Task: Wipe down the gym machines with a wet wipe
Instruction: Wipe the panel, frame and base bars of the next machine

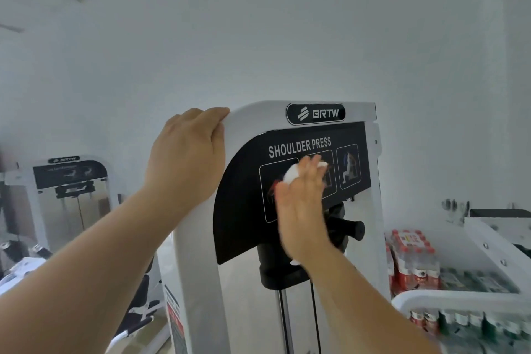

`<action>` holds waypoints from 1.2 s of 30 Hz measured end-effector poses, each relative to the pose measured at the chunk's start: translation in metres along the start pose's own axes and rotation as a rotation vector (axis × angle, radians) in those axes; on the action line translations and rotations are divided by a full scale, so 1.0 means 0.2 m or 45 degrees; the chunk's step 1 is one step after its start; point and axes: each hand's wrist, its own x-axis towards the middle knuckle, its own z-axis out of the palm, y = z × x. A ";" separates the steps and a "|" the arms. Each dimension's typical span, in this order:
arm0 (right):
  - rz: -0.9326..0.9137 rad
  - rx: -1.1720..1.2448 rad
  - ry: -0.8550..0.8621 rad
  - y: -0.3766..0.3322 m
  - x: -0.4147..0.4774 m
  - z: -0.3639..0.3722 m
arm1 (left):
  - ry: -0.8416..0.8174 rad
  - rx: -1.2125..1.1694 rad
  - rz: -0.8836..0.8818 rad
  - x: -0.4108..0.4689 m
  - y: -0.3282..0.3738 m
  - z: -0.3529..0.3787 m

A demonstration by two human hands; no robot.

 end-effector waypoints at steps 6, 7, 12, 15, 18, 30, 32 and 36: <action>-0.666 -0.183 -0.097 -0.09 -0.28 0.11 | 0.001 -0.016 0.001 0.01 -0.02 0.00; -0.502 -0.120 -0.035 -0.05 -0.20 0.08 | -0.003 -0.016 0.000 0.01 -0.02 0.00; -0.006 0.047 0.042 -0.04 -0.15 0.09 | -0.011 -0.018 -0.006 0.00 -0.01 0.00; -0.485 -0.050 -0.073 -0.06 -0.45 0.18 | -0.008 -0.020 -0.008 0.00 -0.01 -0.01; -0.433 -0.054 -0.047 0.00 -0.38 0.16 | -0.008 -0.023 -0.003 0.00 -0.01 0.00; -0.781 -0.230 -0.004 -0.07 0.16 -0.05 | 0.029 -0.157 -0.004 0.00 -0.02 0.00; -0.691 -0.245 0.032 0.01 0.25 -0.07 | 0.033 -0.153 0.016 0.00 -0.02 0.00; 0.074 0.249 0.155 -0.12 0.45 -0.13 | 0.018 -0.140 0.066 0.00 -0.02 -0.01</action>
